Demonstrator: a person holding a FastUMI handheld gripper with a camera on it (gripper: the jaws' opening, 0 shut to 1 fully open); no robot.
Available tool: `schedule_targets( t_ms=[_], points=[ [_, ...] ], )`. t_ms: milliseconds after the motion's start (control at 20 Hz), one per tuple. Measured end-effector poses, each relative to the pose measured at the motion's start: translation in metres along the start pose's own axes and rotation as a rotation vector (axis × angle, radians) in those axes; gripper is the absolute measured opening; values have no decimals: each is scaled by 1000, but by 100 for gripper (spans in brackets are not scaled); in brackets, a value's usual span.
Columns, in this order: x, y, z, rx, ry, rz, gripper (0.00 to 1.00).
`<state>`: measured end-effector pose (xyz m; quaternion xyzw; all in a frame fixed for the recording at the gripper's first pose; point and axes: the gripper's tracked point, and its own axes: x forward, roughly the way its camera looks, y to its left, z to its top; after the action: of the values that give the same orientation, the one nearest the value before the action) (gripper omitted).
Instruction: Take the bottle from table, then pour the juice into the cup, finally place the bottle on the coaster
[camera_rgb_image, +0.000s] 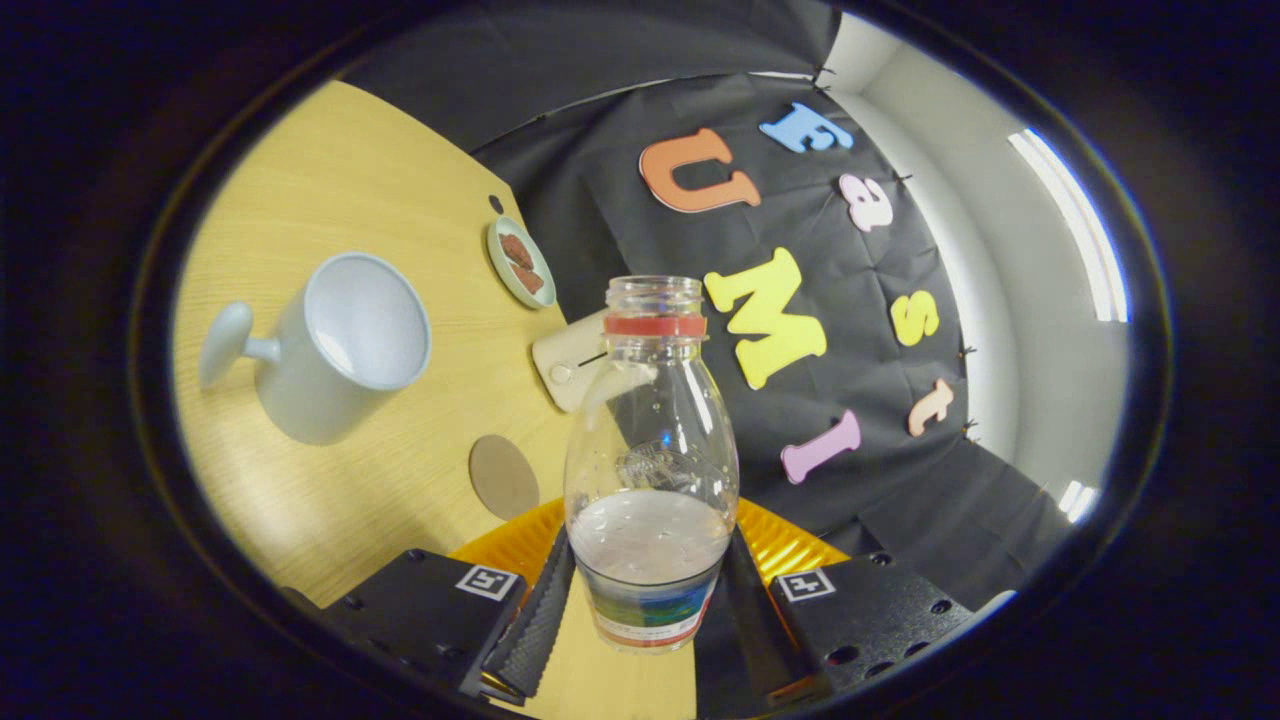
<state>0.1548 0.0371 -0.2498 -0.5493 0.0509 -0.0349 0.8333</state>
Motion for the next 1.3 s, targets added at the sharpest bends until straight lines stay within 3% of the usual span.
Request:
schedule_targets(
  t_ms=[300, 600, 1050, 1300],
  points=[
    [-4, -13, 5, -186, -11, -86, 79],
    [-11, -20, 20, -282, -48, -165, 79],
    [-12, -20, 22, -439, -59, -201, 79],
    [-12, -16, 20, -467, -63, -207, 79]
  ],
)
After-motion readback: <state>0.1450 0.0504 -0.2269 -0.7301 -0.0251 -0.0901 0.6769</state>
